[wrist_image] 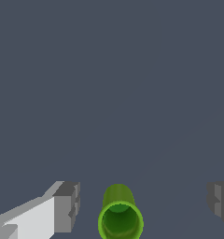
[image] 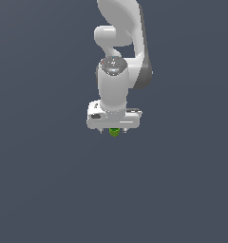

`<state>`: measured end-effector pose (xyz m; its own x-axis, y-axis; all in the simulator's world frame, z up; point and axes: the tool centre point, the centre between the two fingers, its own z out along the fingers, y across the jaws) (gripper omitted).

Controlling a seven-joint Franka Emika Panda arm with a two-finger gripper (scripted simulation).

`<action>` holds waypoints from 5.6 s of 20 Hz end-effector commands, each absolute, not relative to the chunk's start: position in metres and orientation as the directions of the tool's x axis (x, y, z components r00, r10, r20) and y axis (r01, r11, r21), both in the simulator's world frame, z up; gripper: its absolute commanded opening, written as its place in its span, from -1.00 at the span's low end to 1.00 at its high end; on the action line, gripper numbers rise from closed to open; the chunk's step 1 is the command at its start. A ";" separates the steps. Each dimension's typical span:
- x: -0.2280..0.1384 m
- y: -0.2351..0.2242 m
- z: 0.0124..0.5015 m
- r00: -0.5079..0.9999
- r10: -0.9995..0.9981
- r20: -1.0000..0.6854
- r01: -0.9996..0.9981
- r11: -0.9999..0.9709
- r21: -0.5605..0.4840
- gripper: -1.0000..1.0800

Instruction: Pick up the object and move it to a goal position.

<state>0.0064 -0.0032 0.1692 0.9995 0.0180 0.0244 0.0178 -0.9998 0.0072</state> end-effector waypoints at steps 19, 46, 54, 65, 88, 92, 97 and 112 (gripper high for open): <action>0.013 -0.006 0.177 0.996 0.067 0.052 0.067 -0.998 0.001 0.92; -0.063 -0.001 0.111 0.774 0.633 0.008 0.633 -0.774 0.009 0.92; -0.084 0.001 0.098 0.669 0.743 0.002 0.743 -0.669 0.003 0.92; -0.092 0.002 0.093 0.628 0.778 0.000 0.778 -0.628 0.000 0.92; -0.093 0.002 0.042 0.624 0.781 0.000 0.781 -0.624 0.000 -1.00; -0.093 0.002 0.042 0.624 0.781 0.000 0.781 -0.624 0.000 -1.00; -0.090 0.000 0.045 0.625 0.781 0.001 0.781 -0.625 0.002 -1.00; -0.033 -0.037 0.092 0.624 0.781 0.002 0.781 -0.624 0.000 -1.00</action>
<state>-0.0421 -0.0312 0.0845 0.6244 0.7811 0.0010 0.7811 -0.6244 -0.0007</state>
